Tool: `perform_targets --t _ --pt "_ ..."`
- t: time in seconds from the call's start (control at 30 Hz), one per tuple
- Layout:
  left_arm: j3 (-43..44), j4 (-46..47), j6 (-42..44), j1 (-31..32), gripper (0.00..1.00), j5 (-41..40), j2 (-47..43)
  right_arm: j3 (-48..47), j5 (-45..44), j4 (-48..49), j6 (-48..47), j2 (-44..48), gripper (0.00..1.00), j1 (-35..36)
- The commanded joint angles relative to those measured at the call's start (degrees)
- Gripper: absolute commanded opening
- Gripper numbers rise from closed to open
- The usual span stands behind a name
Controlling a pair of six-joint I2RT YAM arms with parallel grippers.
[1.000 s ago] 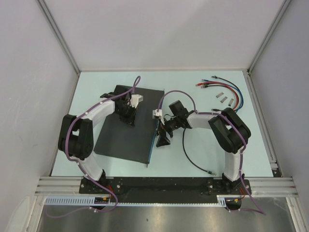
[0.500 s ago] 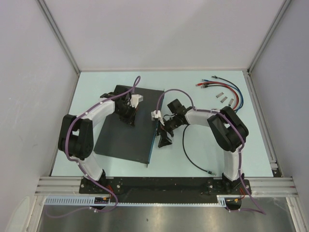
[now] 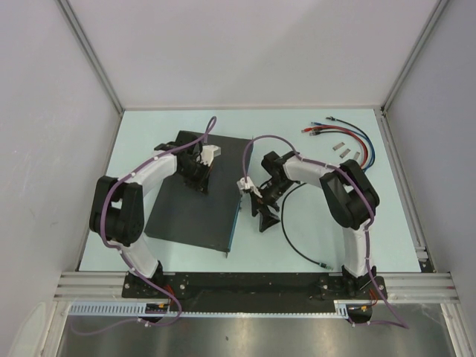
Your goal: Pull the plug from the switch port
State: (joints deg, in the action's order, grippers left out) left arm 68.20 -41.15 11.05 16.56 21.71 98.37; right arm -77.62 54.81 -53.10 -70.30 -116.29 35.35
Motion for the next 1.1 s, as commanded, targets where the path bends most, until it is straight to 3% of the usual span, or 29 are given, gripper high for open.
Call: perform_targets --t 0.0,0.17,0.2,0.3,0.4,0.5,0.77,1.07 --pt "2.81 0.11 0.99 0.14 0.00 2.01 -0.37 -0.16 4.61 1.05 8.76 2.39 0.82 -2.48" --pt "2.64 0.01 0.91 0.14 0.00 1.75 -1.33 3.26 0.05 16.85 24.81 3.08 0.78 -2.39" --pt "2.29 0.19 0.90 0.14 0.00 1.66 -1.60 5.10 -2.49 24.29 27.04 3.61 0.79 -2.05" --pt "1.14 0.72 1.08 0.14 0.00 0.62 -2.65 6.61 -5.58 34.78 33.36 3.79 0.80 -1.69" --pt "0.97 0.63 1.26 0.14 0.00 -0.09 -3.01 6.52 -7.34 40.44 36.54 2.04 0.82 -1.25" --pt "0.97 0.63 1.34 0.14 0.00 -0.62 -2.92 6.52 -6.47 42.11 36.29 0.54 0.83 0.06" --pt "1.23 0.36 1.43 0.14 0.00 -0.80 -2.65 6.52 0.20 33.07 32.95 -1.74 0.82 2.79" --pt "0.88 0.45 1.34 0.14 0.00 -0.71 -2.65 6.52 2.85 30.95 37.52 -1.40 0.83 2.44"
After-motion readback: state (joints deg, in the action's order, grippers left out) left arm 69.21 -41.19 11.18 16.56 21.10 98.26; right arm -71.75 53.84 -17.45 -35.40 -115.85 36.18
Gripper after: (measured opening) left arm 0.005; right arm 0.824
